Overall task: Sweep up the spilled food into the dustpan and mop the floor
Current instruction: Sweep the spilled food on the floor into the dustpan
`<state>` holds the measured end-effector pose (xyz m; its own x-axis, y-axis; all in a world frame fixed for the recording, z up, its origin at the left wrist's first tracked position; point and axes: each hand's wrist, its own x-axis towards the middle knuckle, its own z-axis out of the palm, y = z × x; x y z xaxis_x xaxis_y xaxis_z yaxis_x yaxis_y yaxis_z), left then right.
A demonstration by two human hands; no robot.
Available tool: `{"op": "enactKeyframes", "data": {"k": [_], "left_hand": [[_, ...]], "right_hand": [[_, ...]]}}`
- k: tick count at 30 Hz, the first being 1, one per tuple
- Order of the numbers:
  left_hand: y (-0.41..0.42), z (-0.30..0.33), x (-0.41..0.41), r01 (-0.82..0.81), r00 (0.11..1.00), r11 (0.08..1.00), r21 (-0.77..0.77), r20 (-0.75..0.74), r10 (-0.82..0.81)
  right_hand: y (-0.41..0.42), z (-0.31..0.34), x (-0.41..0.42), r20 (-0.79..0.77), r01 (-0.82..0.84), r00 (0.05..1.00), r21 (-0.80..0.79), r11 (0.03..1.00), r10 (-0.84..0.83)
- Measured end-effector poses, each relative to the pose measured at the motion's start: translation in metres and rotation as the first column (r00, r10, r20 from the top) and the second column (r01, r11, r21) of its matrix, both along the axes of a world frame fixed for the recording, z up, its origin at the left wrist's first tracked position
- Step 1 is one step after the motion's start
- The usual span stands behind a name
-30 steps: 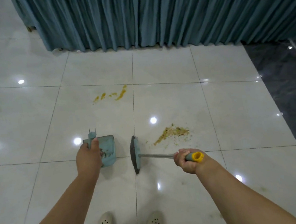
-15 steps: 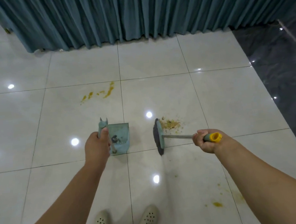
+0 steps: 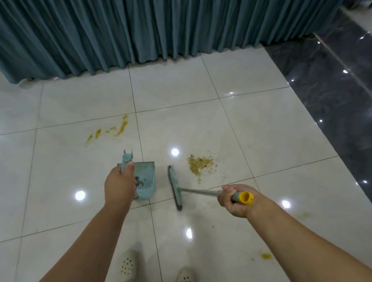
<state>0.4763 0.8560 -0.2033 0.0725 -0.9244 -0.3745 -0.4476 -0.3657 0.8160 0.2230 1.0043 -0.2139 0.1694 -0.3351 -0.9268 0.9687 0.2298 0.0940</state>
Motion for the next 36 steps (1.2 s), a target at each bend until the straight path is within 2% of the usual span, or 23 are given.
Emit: {"op": "enactKeyframes", "data": {"k": [7,15,24,36], "left_hand": [[-0.037,0.005,0.005,0.099,0.995,0.995,-0.027,0.033,-0.098],[-0.129,-0.006,-0.004,0.294,0.955,0.955,0.022,0.043,-0.295],[-0.226,0.000,-0.027,0.584,0.810,0.806,0.101,-0.006,-0.586],[-0.213,-0.004,-0.032,0.810,0.581,0.579,0.091,-0.005,-0.814]], "right_hand": [[-0.018,-0.002,0.022,-0.042,0.026,0.999,0.005,1.000,-0.026],[-0.071,0.014,0.043,-0.071,0.240,0.968,0.003,0.971,-0.239],[-0.114,0.031,0.101,-0.036,0.563,0.823,-0.085,0.822,-0.568],[-0.076,0.040,0.192,0.007,0.788,0.612,-0.081,0.610,-0.791]]}}
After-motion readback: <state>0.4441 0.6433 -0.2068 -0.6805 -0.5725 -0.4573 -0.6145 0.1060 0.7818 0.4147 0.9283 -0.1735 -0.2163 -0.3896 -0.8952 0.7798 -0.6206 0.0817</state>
